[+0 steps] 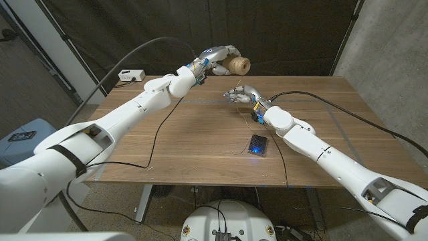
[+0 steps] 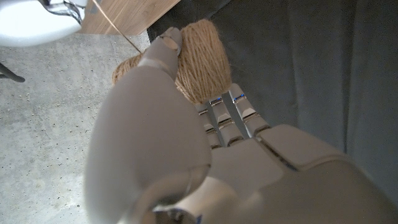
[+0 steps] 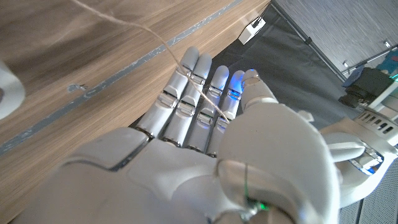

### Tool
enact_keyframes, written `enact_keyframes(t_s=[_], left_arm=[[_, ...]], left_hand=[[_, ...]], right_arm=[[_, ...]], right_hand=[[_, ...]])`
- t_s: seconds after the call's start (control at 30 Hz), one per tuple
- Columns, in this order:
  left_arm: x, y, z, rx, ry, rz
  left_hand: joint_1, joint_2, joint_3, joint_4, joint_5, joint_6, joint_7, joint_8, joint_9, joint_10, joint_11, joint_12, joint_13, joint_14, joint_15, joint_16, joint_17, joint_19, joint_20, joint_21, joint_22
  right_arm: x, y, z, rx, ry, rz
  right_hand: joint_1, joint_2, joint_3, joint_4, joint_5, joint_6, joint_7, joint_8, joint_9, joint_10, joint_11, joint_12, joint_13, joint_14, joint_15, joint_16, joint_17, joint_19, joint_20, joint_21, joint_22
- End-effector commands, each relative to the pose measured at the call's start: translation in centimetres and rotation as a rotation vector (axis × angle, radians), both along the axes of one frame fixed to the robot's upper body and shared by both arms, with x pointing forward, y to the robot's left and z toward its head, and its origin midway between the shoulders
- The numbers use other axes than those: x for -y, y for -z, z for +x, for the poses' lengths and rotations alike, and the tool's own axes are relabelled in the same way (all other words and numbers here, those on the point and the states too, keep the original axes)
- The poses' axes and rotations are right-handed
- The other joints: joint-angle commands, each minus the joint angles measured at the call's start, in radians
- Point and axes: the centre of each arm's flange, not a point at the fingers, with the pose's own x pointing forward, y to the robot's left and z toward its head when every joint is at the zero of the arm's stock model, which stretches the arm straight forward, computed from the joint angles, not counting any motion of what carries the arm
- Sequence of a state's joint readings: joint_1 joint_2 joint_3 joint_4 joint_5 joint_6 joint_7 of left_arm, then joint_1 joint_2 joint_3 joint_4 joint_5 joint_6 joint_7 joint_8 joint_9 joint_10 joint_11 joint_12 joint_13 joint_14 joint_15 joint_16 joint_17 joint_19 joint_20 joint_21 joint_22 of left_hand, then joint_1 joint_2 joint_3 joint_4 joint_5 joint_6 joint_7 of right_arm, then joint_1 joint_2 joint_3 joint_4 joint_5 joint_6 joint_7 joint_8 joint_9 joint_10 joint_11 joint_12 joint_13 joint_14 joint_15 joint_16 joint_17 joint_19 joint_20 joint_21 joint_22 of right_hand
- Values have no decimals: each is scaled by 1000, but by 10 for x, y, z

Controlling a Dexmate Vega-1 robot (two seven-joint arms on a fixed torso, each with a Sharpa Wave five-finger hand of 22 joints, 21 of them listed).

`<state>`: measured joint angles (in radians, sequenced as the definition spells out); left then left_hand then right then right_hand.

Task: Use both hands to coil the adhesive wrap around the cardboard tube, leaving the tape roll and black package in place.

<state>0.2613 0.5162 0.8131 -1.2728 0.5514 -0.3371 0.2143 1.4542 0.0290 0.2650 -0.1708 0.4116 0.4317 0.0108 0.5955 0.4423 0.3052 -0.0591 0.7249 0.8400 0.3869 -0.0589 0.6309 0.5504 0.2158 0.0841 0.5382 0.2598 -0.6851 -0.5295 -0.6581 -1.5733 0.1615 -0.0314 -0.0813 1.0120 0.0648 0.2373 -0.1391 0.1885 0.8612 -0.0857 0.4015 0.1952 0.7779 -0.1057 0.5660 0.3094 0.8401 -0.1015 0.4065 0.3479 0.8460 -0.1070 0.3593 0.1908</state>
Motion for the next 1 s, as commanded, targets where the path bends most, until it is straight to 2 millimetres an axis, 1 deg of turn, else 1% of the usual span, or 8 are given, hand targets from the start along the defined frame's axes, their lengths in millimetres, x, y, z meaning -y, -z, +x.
enact_keyframes(t_s=[0.03, 0.23, 0.37, 0.4, 0.5, 0.7, 1.0], left_arm=[[-1, 1, 2, 0, -2, -11], [-1, 1, 3, -3, 0, -15], [0, 1, 3, -5, 5, -15], [0, 1, 3, -5, 6, -14], [0, 1, 3, -7, 8, -13], [2, 2, 4, -7, 9, -14], [3, 3, 6, -9, 11, -18]], left_hand=[[22, 71, 21, 11, 6, 10, 8, 3, 6, 8, 5, -2, 3, 8, 0, 4, 70, -5, -3, 4, 0], [20, 70, 20, 12, 6, 12, 9, 2, 4, 7, 7, -2, 5, 7, 0, 4, 70, -6, -2, 6, -1], [20, 70, 20, 12, 6, 11, 10, 1, 3, 8, 7, -2, 5, 7, 1, 4, 71, -7, -2, 7, -1], [20, 70, 20, 12, 6, 10, 10, 1, 3, 8, 7, -2, 4, 7, 1, 4, 71, -6, -2, 7, -1], [20, 69, 20, 12, 7, 11, 8, 0, 1, 8, 7, -4, 3, 7, 1, 3, 70, -7, -3, 8, -2], [20, 69, 21, 11, 8, 10, 8, -1, 1, 9, 3, -4, 4, 7, 2, 3, 70, -8, -3, 10, -2], [22, 69, 22, 10, 9, 11, 10, -2, -1, 8, 4, -6, 3, 6, 1, 3, 71, -9, -2, 12, -3]], right_arm=[[-2, -6, -8, 6, -16, -14], [-3, -10, -13, 16, -31, -19], [-3, -14, -16, 21, -39, -26], [-2, -14, -16, 20, -40, -27], [-1, -16, -17, 22, -42, -35], [0, -19, -20, 17, -55, -45], [0, -25, -28, 25, -73, -65]], right_hand=[[-13, 0, -3, 2, -1, -4, 4, -5, -1, -1, 8, -6, -3, 4, -107, -4, 0, 1, -45, 6, 0], [-23, 2, -6, 8, 0, -5, 9, -11, -2, -1, 9, -13, -9, 2, -105, -6, 0, 1, -43, 7, 0], [-32, 1, -10, 11, 0, -14, 14, -19, -3, -9, 12, -23, -15, -2, -105, -9, 0, -4, -40, 6, 0], [-37, 0, -13, 13, 0, -20, 16, -23, -3, -14, 17, -28, -17, -5, -102, -11, 1, -8, -38, 4, 0], [-42, -1, -16, 15, 0, -30, 20, -31, -4, -18, 22, -35, -21, -11, -103, -14, 1, -11, -35, 4, 0], [-48, -1, -19, 17, 1, -33, 24, -36, -4, -19, 26, -40, -26, -15, -102, -15, 4, -13, -33, 4, 0], [-50, 2, -20, 17, 2, -31, 24, -40, -4, -19, 27, -47, -31, -17, -104, -14, 7, -16, -32, 3, -1]])
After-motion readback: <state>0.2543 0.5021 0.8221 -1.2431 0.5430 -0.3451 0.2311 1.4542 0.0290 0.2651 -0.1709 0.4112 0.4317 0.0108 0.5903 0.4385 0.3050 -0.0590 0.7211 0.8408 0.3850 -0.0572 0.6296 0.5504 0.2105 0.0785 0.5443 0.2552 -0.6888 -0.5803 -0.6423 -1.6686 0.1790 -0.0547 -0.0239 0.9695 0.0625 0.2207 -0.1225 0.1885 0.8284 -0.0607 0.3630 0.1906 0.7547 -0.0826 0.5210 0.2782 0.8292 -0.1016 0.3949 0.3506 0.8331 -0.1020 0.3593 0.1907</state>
